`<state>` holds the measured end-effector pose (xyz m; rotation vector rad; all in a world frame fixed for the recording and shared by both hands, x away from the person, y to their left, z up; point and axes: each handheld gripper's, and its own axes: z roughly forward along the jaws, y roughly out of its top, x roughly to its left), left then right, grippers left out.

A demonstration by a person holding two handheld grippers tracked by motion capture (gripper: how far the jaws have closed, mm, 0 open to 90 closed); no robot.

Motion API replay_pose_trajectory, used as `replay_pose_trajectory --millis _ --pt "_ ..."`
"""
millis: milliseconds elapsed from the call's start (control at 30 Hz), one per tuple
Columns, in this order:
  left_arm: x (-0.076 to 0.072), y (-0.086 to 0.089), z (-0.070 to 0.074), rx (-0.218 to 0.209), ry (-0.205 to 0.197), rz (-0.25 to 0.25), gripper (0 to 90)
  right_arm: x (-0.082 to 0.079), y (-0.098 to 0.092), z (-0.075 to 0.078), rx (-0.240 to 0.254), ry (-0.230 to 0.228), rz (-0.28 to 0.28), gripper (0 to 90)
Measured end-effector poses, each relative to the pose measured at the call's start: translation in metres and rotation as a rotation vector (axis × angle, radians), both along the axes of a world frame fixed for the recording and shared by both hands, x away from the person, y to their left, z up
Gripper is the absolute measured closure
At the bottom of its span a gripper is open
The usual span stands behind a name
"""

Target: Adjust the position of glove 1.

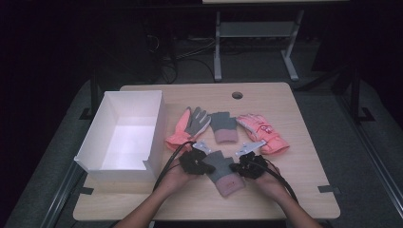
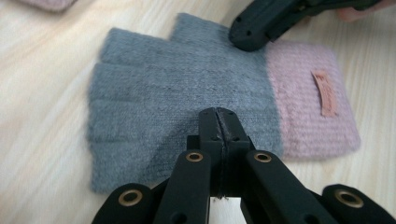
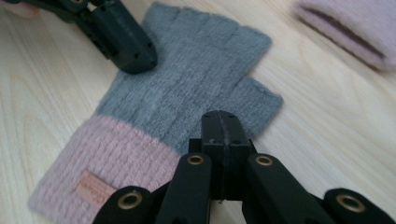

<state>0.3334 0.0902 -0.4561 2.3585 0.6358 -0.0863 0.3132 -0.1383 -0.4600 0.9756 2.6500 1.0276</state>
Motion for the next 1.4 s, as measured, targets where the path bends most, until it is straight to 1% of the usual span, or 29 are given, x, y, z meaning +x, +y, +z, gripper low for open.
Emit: replay_pose_trajectory --millis 33,100,167,200,233,267,300,367,400,433,500,567,633,667,733,767,833,933,967,1000,1033,1067,1100,1167,1200,1233,1267,1333,1400 --pt "-0.002 0.004 0.000 -0.001 0.002 0.010 89.6 0.000 0.002 0.000 0.004 0.003 -0.002 90.0" --pt "-0.006 0.010 0.000 0.001 0.009 0.033 89.6 0.002 0.008 -0.001 0.012 0.002 0.014 90.0" --pt "-0.009 0.018 0.002 0.017 0.009 0.046 89.6 0.003 0.015 -0.001 0.017 -0.005 0.032 90.0" --pt "-0.010 0.019 0.002 0.015 0.009 0.065 89.6 0.003 0.018 -0.001 0.017 -0.004 0.037 90.0" --pt "-0.011 0.023 0.003 0.027 0.005 0.068 89.6 0.002 0.021 -0.001 0.018 -0.003 0.043 90.0" --pt "-0.013 0.025 0.003 0.029 0.008 0.079 89.5 0.002 0.024 -0.001 0.018 -0.004 0.053 90.0" --pt "-0.014 0.030 0.004 0.040 0.006 0.076 89.5 0.002 0.027 -0.001 0.018 -0.007 0.063 90.0" --pt "-0.017 0.033 0.003 0.019 0.013 0.103 89.5 0.001 0.032 -0.001 0.014 -0.008 0.083 90.0" --pt "-0.018 0.033 0.004 0.021 0.012 0.102 89.5 0.000 0.033 -0.001 0.014 -0.012 0.084 90.0" --pt "-0.018 0.034 0.005 0.035 0.000 0.092 89.2 0.000 0.033 -0.001 0.015 -0.011 0.085 90.0" --pt "-0.019 0.034 0.006 0.023 -0.012 0.099 85.1 0.002 0.031 0.000 0.022 -0.006 0.088 90.0" --pt "-0.022 0.036 0.009 0.014 -0.028 0.102 78.5 0.003 0.028 0.003 0.027 -0.007 0.082 90.0" --pt "-0.025 0.037 0.009 0.012 -0.038 0.095 66.8 0.006 0.025 0.007 0.030 -0.013 0.075 90.0" --pt "-0.028 0.039 0.010 0.037 -0.059 0.077 61.7 0.008 0.023 0.009 0.031 -0.016 0.072 90.0" --pt "-0.032 0.041 0.010 0.049 -0.084 0.078 50.5 0.016 0.018 0.014 0.042 -0.022 0.052 90.0" --pt "-0.036 0.042 0.011 0.042 -0.094 0.084 46.0 0.020 0.017 0.016 0.040 -0.024 0.046 90.0" --pt "-0.040 0.045 0.013 0.039 -0.101 0.073 38.9 0.030 0.014 0.021 0.056 -0.029 0.018 90.0" --pt "-0.049 0.048 0.011 0.018 -0.087 0.075 30.2 0.046 0.014 0.027 0.057 -0.037 -0.019 90.0" --pt "-0.051 0.049 0.010 0.029 -0.089 0.072 27.4 0.053 0.014 0.028 0.054 -0.047 -0.028 90.0" --pt "-0.052 0.049 0.009 0.038 -0.089 0.060 24.5 0.061 0.014 0.030 0.054 -0.045 -0.045 90.0" --pt "-0.054 0.048 0.007 0.033 -0.085 0.068 22.6 0.066 0.015 0.030 0.056 -0.051 -0.055 90.0" --pt "-0.054 0.049 0.007 0.047 -0.089 0.056 20.6 0.072 0.014 0.031 0.054 -0.051 -0.067 90.0" --pt "-0.054 0.048 0.007 0.048 -0.088 0.055 19.2 0.079 0.015 0.030 0.059 -0.043 -0.086 90.0" --pt "-0.053 0.047 0.006 0.024 -0.084 0.071 19.1 0.093 0.016 0.028 0.060 -0.041 -0.113 90.0" --pt "-0.053 0.047 0.006 0.026 -0.089 0.069 19.0 0.099 0.017 0.027 0.052 -0.044 -0.113 90.0" --pt "-0.052 0.047 0.006 0.028 -0.086 0.072 19.0 0.107 0.019 0.024 0.045 -0.041 -0.120 90.0" --pt "-0.052 0.048 0.006 0.031 -0.083 0.068 19.0 0.107 0.019 0.024 0.045 -0.041 -0.120 90.0" --pt "-0.051 0.049 0.005 0.043 -0.085 0.057 19.0 0.115 0.022 0.021 0.033 -0.034 -0.124 90.0" --pt "-0.051 0.049 0.004 0.036 -0.078 0.064 19.0 0.122 0.024 0.017 0.007 -0.029 -0.128 90.0"
